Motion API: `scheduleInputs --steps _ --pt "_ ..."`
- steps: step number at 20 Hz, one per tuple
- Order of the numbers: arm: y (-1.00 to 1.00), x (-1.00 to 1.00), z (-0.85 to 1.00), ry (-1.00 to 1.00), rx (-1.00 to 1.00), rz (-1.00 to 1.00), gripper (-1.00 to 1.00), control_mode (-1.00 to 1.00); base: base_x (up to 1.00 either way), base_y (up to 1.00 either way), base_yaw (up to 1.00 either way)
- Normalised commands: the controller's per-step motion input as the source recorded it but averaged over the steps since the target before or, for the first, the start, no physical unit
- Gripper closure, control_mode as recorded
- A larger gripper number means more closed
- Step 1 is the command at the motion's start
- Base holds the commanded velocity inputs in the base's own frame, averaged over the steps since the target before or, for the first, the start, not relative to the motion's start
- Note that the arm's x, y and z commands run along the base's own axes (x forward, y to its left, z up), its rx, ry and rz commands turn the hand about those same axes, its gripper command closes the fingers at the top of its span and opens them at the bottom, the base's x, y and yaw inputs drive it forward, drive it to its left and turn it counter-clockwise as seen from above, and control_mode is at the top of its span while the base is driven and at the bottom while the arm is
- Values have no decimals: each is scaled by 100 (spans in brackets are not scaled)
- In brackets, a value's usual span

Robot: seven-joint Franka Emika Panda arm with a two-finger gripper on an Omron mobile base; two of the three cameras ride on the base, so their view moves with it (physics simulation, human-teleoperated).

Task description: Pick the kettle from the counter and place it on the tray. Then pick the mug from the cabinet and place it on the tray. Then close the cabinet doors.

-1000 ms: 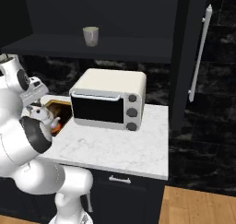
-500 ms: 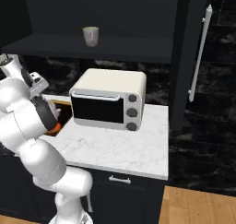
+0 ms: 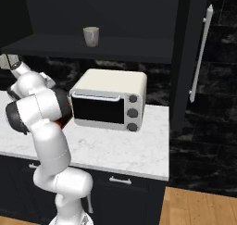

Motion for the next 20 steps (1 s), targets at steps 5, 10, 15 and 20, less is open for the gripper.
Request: scheduleInputs --steps 5,10,15,20 --pt "2 15 -5 0 0 0 100 -100 0 0 0" --pt "0 0 -5 0 0 0 100 -100 0 0 0" --pt "0 0 -18 0 0 0 -100 -100 0 0 0" --pt "-7 0 -38 0 0 0 -100 -100 0 0 0"
